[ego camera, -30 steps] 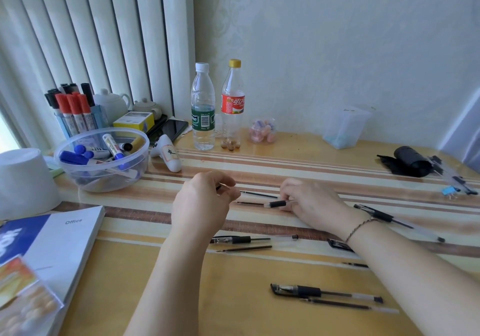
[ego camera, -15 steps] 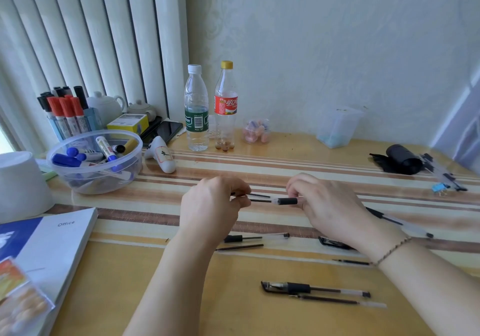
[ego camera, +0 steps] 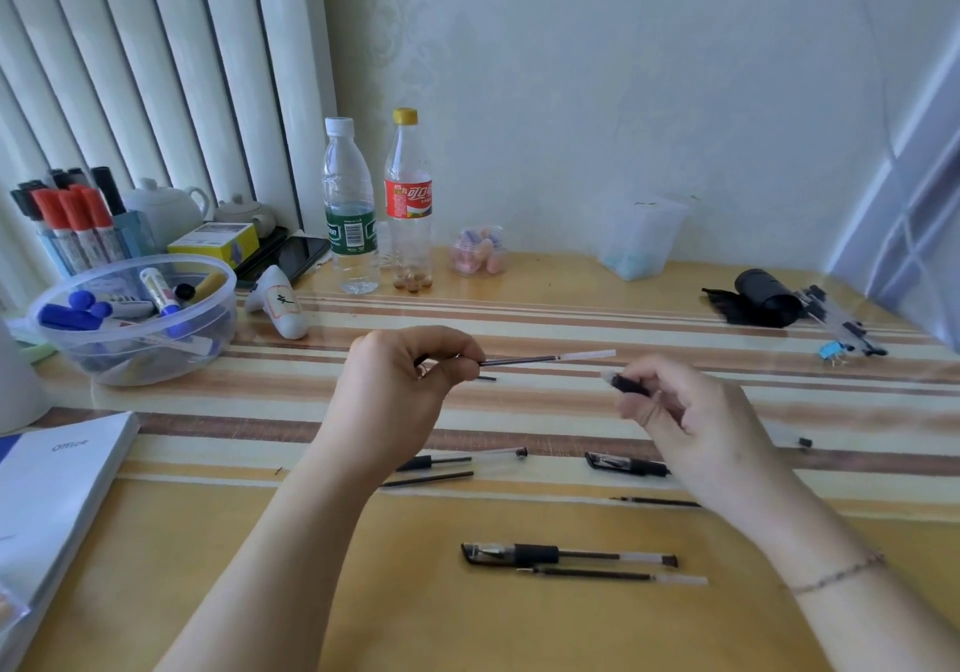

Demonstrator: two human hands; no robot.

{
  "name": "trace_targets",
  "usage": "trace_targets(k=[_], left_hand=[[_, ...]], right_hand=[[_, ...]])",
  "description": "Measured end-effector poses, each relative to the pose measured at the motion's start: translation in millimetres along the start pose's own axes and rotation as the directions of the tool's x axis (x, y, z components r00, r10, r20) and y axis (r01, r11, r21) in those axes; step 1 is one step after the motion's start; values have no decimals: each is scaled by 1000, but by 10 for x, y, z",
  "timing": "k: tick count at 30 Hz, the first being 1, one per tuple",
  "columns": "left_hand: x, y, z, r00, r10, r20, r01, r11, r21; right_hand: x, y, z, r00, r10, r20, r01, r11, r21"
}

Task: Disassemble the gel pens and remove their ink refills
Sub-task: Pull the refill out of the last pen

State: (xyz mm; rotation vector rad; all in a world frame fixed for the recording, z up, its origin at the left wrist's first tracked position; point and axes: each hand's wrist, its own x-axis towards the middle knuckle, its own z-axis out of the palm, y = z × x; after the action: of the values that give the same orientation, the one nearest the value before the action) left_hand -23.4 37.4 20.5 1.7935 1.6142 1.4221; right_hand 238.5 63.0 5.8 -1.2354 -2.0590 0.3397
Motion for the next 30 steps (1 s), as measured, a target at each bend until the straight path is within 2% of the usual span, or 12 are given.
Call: trace_targets(k=[4, 14, 20, 23, 26, 28, 30], left_hand=[[-8, -7, 26, 999, -19, 50, 19, 1000, 3], [-2, -13, 25, 996, -22, 84, 21, 1000, 22], [-2, -46, 23, 995, -31, 99, 21, 994, 106], [-10, -37, 26, 996, -25, 90, 9, 984, 176], [-34, -15, 26, 997, 45, 66, -65, 937, 344], [-60, 11, 38, 989, 139, 56, -150, 907, 394], [-98, 49, 102, 977, 193, 88, -212, 894, 394]], right_hand=[[-48, -25, 28, 995, -92, 50, 84, 987, 140], [-51, 22, 60, 987, -160, 13, 152, 958, 244], [-69, -13, 63, 987, -160, 21, 150, 955, 257], [-83, -41, 25, 985, -171, 14, 166, 971, 170], [-84, -71, -36, 979, -200, 48, 204, 973, -109], [-88, -107, -40, 976, -193, 101, 216, 922, -321], [-99, -158, 3, 976, -181, 123, 214, 905, -366]])
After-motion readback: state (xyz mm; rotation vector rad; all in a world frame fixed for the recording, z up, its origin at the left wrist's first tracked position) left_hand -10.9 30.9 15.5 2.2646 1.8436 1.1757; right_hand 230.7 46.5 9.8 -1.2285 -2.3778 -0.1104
